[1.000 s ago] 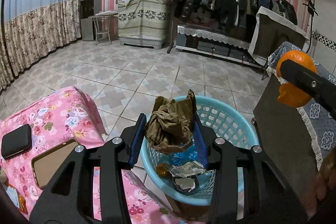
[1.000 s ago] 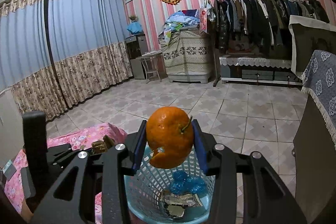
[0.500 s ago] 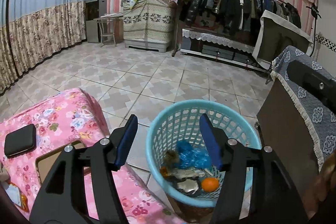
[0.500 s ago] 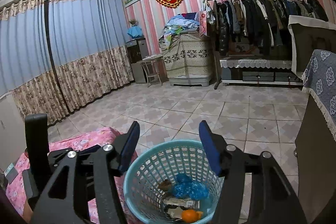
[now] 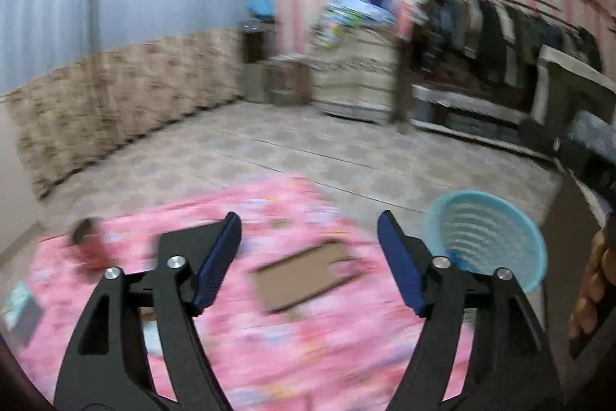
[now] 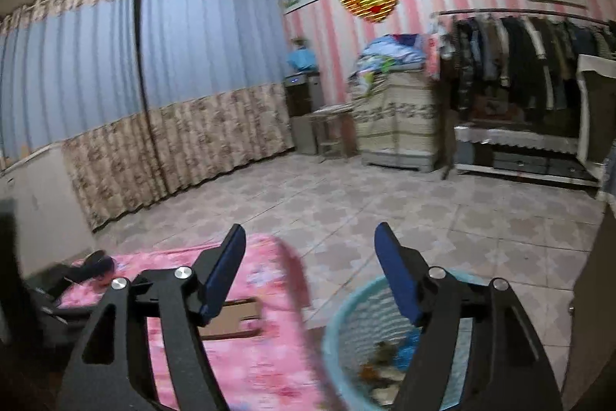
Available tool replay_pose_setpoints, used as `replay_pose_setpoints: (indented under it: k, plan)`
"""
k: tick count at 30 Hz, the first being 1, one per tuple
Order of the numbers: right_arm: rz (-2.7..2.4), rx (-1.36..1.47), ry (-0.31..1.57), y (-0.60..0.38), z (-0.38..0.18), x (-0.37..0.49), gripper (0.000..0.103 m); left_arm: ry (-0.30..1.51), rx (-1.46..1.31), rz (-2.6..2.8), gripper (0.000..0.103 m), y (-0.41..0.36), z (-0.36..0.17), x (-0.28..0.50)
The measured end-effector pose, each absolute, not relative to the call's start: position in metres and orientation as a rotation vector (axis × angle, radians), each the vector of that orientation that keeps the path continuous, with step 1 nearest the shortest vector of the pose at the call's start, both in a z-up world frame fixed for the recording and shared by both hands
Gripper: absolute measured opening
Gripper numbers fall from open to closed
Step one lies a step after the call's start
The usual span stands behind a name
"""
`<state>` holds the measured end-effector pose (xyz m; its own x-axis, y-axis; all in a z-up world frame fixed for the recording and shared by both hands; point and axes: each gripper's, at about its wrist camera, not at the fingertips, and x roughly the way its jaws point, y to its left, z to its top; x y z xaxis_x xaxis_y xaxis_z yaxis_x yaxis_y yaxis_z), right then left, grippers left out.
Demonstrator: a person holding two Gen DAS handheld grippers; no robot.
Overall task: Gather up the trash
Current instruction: 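Return to the table and grasp the orange plastic cup with the left tool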
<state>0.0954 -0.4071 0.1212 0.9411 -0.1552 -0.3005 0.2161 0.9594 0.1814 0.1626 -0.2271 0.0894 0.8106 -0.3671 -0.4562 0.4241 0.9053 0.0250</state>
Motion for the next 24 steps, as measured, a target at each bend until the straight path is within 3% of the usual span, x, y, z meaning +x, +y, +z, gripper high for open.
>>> replay_pose_setpoints:
  k: [4, 9, 16, 24]
  plan:
    - [-0.025, 0.271, 0.314, -0.326, 0.100, 0.119, 0.072, 0.468, 0.074, -0.174, 0.087, -0.117, 0.076, 0.147]
    - [0.122, 0.363, 0.412, -0.248, 0.053, 0.136, 0.075, 0.620, -0.106, -0.036, 0.088, -0.034, 0.009, 0.119]
    - [0.129, 0.283, 0.528, -0.217, 0.010, 0.125, 0.079, 0.766, 0.069, -0.120, 0.087, -0.072, -0.053, 0.083]
    - [0.082, 0.272, 0.605, -0.242, -0.011, 0.104, 0.079, 0.819, 0.040, -0.075, 0.081, -0.067, -0.075, 0.090]
